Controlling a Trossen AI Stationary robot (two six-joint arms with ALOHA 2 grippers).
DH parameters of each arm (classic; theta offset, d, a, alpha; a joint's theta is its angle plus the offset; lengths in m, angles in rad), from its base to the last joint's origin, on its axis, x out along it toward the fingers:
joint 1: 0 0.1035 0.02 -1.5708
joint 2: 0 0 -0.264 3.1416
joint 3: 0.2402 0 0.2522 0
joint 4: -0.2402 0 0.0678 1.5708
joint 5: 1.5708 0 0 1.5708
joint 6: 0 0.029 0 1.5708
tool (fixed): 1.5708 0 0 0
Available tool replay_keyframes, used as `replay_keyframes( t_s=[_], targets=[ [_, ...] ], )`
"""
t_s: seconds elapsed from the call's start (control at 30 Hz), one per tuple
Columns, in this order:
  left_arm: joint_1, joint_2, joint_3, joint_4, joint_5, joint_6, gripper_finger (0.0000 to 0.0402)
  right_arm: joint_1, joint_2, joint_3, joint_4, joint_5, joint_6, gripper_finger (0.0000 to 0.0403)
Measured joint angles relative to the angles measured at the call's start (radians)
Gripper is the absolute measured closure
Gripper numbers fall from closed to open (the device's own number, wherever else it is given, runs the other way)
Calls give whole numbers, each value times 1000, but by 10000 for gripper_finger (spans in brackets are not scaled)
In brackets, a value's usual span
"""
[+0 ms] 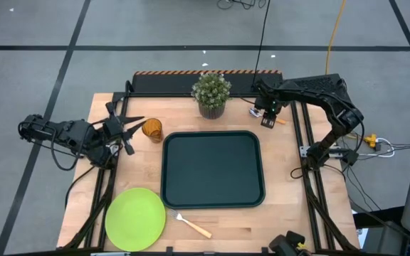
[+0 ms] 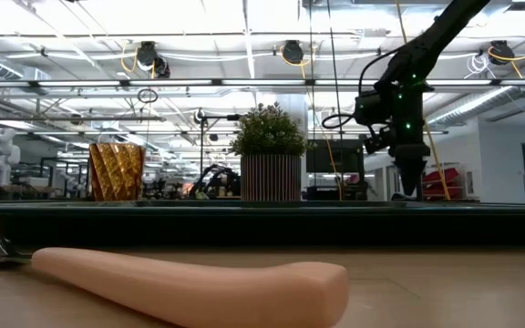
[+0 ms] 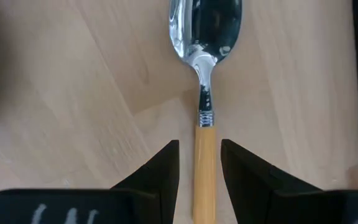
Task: Pick and place plate/cup/fork/spoon on tray
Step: Put the spoon on the right side on the serving tray
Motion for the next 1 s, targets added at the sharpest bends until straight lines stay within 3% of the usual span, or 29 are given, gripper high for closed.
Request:
replay_keyframes(
  t_s=[0.33,0.5,1.0],
  targets=[
    [0,0,0,1,0,9,330,0,88,-1,11,-24,20,293],
    [0,0,0,0,1,8,330,-3,136,4,30,13,22,293],
    [0,0,0,-2,1,6,330,-62,64,-2,94,30,-10,293]
  ],
)
